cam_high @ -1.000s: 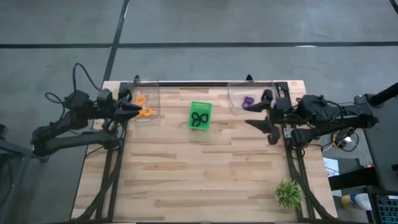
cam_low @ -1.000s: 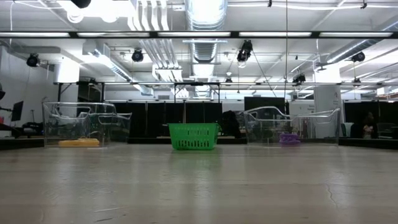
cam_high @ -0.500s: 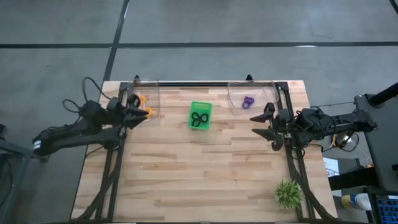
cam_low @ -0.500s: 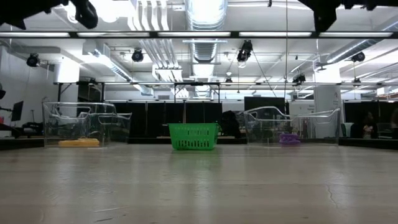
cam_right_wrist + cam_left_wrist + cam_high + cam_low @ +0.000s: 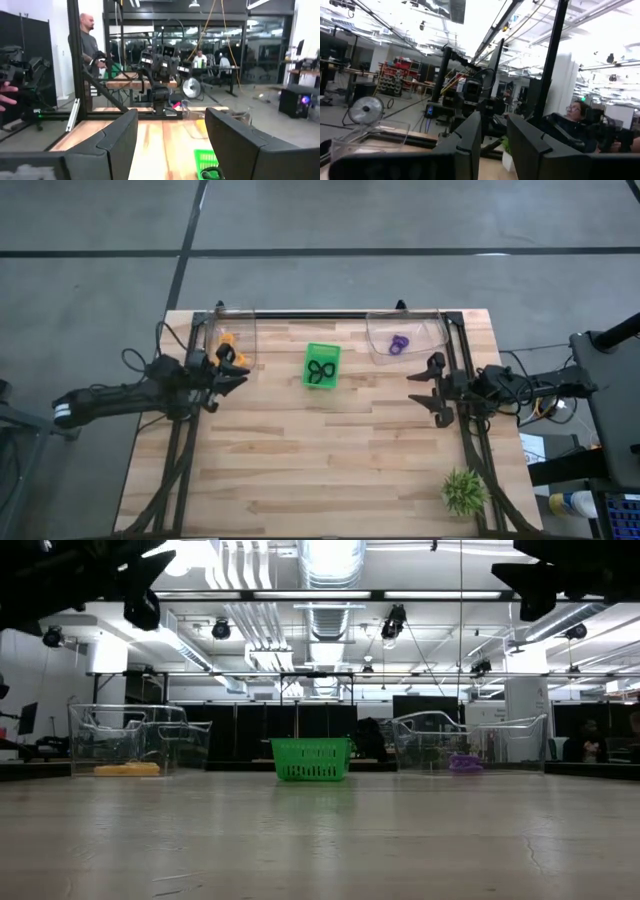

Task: Sort spring keychains
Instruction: Return to Home Position

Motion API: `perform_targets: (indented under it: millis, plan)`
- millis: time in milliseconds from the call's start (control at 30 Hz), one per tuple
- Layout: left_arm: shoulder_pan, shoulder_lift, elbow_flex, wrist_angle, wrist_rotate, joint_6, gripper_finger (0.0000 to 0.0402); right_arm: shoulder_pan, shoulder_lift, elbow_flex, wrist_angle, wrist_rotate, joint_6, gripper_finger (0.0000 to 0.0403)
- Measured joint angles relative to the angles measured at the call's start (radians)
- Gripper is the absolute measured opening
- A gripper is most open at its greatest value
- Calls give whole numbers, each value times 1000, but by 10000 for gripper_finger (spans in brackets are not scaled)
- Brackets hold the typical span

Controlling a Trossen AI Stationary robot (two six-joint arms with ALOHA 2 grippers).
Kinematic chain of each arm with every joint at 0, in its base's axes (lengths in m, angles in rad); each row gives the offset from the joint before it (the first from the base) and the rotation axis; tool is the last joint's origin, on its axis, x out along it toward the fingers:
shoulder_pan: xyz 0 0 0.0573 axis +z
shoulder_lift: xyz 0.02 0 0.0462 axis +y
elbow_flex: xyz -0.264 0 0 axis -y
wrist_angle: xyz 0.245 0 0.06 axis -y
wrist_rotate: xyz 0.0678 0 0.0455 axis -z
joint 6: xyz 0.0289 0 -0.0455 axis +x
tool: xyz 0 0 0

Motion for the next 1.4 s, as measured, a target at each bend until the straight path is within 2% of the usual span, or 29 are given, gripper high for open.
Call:
perform_targets:
  millis: [200,367,467,700,1400]
  plan:
    - [0,-5,-82,57,0,14,87,0,-83,-71,3,-3,-48,226]
    - [-1,-6,-116,19,0,-31,87,0,-141,-151,4,-8,-62,226]
    - [-1,-6,-117,19,0,-2,87,0,-161,-159,-87,-24,-23,226]
    - [-1,-6,-117,0,2,-38,87,0,-149,-158,-240,-29,156,226]
    - [-1,-5,-118,-1,4,-40,87,0,-103,-158,-244,-29,154,226]
